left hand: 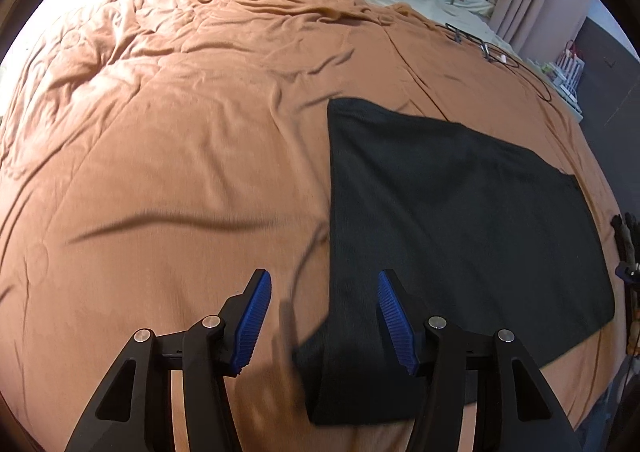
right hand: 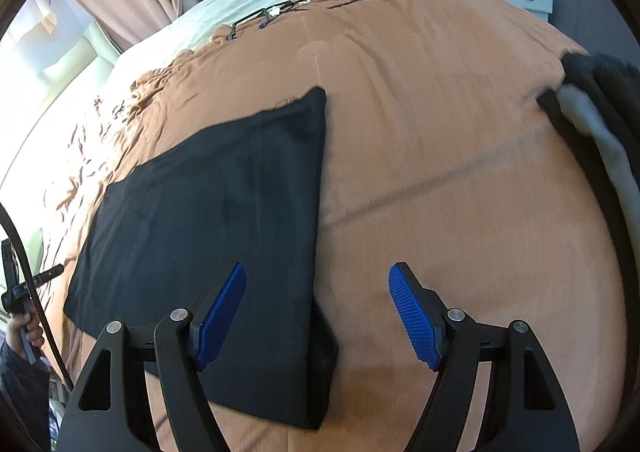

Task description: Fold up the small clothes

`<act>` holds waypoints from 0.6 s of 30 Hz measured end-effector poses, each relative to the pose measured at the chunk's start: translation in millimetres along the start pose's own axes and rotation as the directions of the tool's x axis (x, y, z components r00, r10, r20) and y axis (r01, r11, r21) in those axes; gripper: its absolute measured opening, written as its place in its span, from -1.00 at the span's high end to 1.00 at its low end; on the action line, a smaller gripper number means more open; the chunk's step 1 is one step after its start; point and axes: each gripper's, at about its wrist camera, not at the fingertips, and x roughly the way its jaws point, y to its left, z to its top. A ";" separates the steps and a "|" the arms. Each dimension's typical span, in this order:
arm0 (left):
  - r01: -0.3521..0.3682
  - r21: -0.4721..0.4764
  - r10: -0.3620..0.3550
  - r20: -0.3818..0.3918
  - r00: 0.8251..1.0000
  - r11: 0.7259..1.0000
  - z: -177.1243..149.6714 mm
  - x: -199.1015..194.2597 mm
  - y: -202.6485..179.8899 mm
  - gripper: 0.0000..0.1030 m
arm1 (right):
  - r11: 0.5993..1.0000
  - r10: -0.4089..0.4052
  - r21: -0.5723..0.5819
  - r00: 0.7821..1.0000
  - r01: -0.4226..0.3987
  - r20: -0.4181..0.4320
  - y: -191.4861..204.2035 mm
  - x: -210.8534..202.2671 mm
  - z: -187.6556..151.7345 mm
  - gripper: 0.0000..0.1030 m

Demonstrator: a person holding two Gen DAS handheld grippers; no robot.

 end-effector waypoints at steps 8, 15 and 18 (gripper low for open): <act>0.034 -0.085 -0.036 -0.016 0.999 0.996 -37.3 -10.2 14.6 -0.11 | 0.994 0.046 0.102 0.999 -0.043 -0.026 -17.1 -7.5 -35.1 -0.35; 0.140 -0.171 -0.149 -0.037 0.988 0.975 -64.8 -12.2 22.8 -0.11 | 0.974 0.126 0.189 0.992 -0.122 -0.008 -30.6 -19.6 -56.7 -0.35; 0.169 -0.199 -0.182 -0.050 0.982 0.965 -73.6 -12.4 22.8 -0.11 | 0.964 0.157 0.220 0.988 -0.152 -0.007 -34.7 -21.8 -64.7 -0.35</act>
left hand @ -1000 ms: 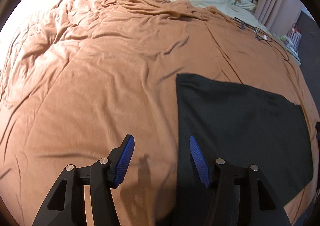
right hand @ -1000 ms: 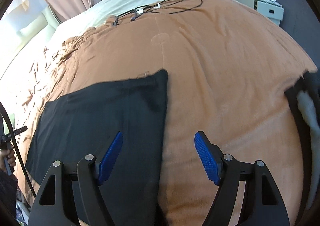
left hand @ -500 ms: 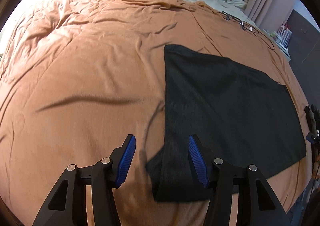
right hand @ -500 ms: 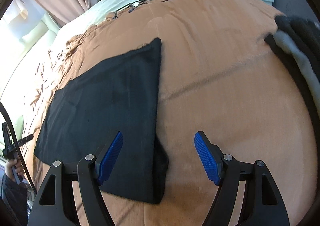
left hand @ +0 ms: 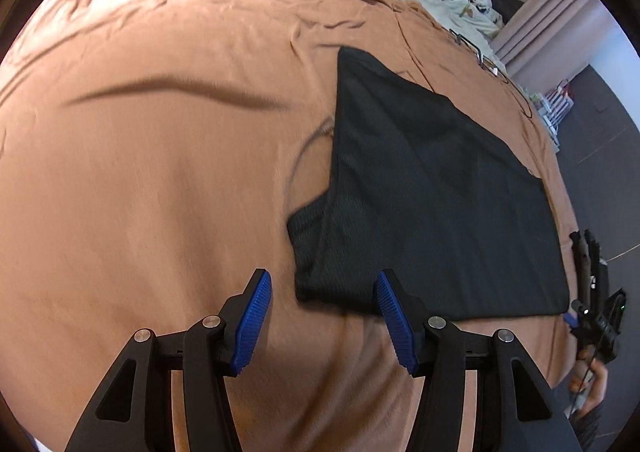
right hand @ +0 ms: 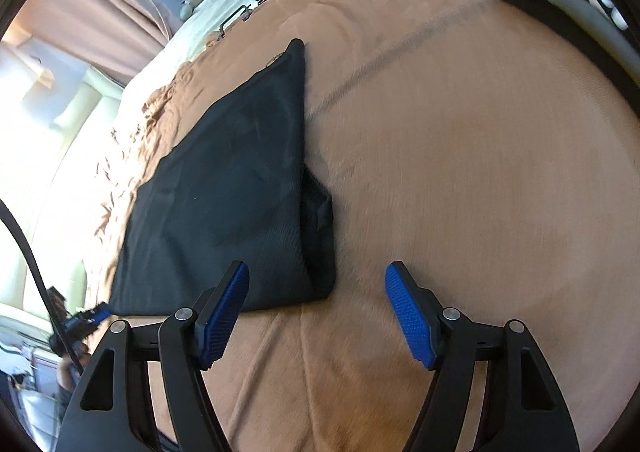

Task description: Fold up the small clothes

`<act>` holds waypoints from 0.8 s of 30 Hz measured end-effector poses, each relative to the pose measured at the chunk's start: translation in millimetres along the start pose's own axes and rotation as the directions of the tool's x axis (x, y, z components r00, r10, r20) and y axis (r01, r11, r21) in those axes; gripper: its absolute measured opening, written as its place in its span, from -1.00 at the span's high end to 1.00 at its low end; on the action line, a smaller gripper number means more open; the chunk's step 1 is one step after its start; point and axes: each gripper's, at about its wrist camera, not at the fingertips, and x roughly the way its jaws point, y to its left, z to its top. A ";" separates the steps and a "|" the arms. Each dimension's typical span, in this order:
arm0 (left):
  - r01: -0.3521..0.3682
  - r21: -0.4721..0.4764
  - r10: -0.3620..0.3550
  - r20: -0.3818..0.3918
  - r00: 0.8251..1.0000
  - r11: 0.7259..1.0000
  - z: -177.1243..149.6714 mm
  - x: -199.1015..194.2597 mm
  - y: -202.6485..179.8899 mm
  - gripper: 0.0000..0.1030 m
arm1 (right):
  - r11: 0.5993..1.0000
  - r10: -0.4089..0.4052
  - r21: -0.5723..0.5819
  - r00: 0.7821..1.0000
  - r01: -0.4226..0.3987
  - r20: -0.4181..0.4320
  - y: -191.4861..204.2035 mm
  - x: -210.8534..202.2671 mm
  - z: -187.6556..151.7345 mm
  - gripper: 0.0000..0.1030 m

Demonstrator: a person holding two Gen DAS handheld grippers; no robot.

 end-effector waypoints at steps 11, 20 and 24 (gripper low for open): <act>0.102 -0.177 -0.101 0.014 0.995 0.979 -5.4 5.7 9.5 -0.11 | 0.987 0.133 0.097 0.991 -0.131 -0.012 -25.0 4.0 -12.0 -0.35; 0.120 -0.279 -0.113 0.041 0.993 0.953 -6.3 14.3 15.0 -0.11 | 0.978 0.151 0.143 0.988 -0.150 0.001 -34.4 17.0 -11.6 -0.01; 0.149 -0.358 -0.139 0.056 0.989 0.922 -9.4 13.0 19.6 -0.11 | 0.966 0.160 0.201 0.987 -0.162 0.026 -41.7 19.2 -10.8 0.20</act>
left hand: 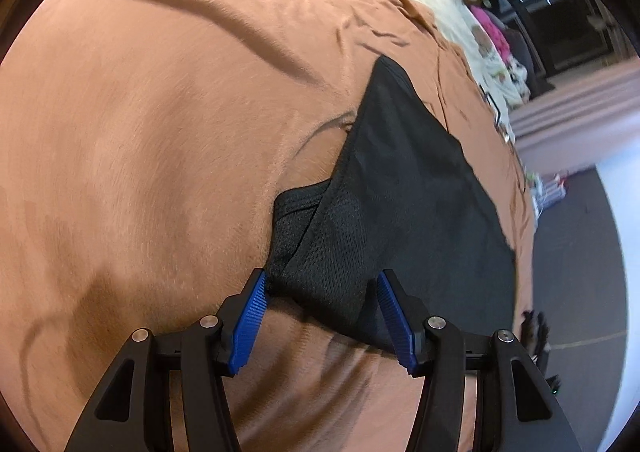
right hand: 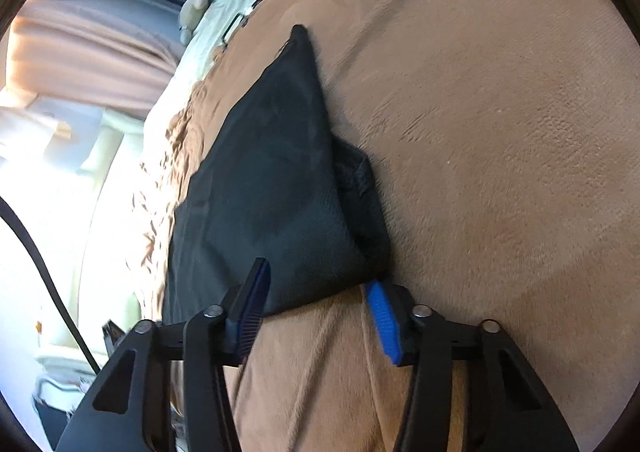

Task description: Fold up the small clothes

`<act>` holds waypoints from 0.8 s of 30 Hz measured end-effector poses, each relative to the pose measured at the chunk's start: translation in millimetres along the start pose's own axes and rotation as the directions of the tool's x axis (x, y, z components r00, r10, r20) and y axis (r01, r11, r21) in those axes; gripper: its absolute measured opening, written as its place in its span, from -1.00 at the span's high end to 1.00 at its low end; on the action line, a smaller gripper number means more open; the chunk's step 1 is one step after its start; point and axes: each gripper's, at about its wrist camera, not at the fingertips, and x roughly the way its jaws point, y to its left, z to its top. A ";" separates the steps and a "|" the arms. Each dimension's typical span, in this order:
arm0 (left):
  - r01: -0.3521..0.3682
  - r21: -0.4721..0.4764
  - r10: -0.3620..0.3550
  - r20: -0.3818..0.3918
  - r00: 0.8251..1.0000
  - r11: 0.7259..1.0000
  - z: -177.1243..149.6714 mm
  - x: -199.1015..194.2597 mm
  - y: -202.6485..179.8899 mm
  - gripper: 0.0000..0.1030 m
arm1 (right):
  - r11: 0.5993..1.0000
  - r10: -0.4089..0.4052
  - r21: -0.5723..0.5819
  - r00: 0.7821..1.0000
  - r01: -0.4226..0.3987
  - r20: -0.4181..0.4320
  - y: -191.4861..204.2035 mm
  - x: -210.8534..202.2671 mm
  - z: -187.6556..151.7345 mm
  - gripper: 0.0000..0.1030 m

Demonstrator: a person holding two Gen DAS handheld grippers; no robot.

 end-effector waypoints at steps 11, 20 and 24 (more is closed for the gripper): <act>-0.053 -0.070 0.055 0.029 0.998 0.996 6.6 6.1 2.1 0.72 | 0.998 -0.025 0.064 0.999 0.023 0.035 4.0 5.0 -5.4 0.75; -0.026 -0.043 0.029 0.077 0.997 0.999 9.7 -13.1 3.6 0.90 | 1.000 -0.010 0.006 0.999 0.009 0.051 21.7 -6.8 -16.7 0.95; -0.006 -0.023 0.008 0.093 0.996 1.000 11.5 -23.9 3.9 0.91 | 0.999 -0.010 -0.035 0.999 0.011 0.040 31.6 -11.8 -23.9 0.95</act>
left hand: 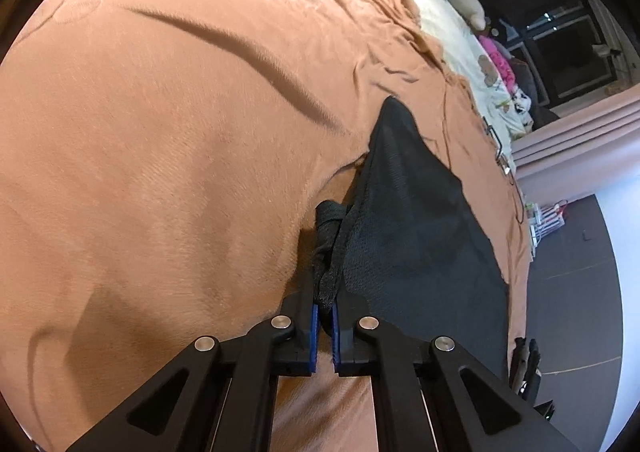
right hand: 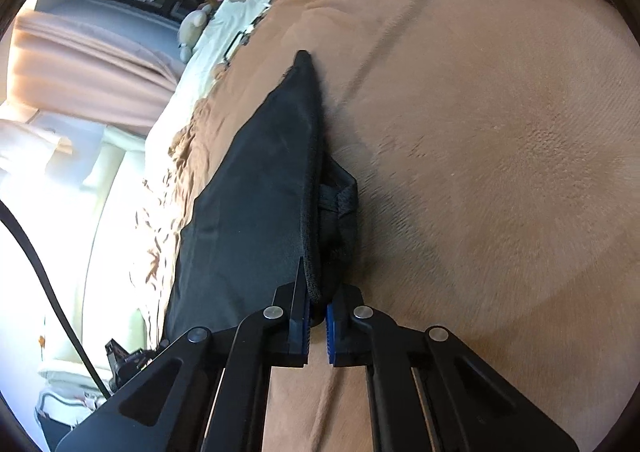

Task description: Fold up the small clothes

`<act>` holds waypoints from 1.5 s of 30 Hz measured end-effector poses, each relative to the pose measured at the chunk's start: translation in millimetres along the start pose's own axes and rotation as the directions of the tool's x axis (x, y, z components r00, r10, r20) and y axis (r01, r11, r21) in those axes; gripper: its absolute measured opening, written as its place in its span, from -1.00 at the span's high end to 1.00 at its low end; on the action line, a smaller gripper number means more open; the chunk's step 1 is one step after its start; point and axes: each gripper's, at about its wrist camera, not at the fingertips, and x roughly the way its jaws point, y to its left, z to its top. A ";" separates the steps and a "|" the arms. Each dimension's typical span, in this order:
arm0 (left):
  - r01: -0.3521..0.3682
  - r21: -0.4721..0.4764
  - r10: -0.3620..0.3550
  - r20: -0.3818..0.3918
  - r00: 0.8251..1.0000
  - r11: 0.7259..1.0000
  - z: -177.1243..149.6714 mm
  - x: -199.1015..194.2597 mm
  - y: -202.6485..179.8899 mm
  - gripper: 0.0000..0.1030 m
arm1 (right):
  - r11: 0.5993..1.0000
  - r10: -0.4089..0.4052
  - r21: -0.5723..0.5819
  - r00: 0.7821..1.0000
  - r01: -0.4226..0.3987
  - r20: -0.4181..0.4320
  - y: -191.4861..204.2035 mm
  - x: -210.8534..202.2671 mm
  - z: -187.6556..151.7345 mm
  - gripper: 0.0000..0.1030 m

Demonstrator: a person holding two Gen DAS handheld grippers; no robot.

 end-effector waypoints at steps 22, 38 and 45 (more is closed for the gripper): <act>0.085 -0.008 -0.085 0.022 0.996 0.996 -38.4 -58.2 44.9 0.92 | 0.994 -0.028 -0.105 0.997 0.020 -0.072 17.9 -5.1 -18.4 0.95; 0.103 -0.022 -0.102 0.028 0.994 0.994 -62.7 -77.5 71.5 0.91 | 0.972 -0.085 -0.225 0.994 0.067 -0.070 27.7 -8.9 -30.6 0.95; 0.090 -0.055 -0.090 -0.003 0.996 0.994 -62.4 -62.9 77.8 0.79 | 0.939 -0.203 -0.291 0.979 0.185 -0.033 39.1 -15.5 -28.1 0.83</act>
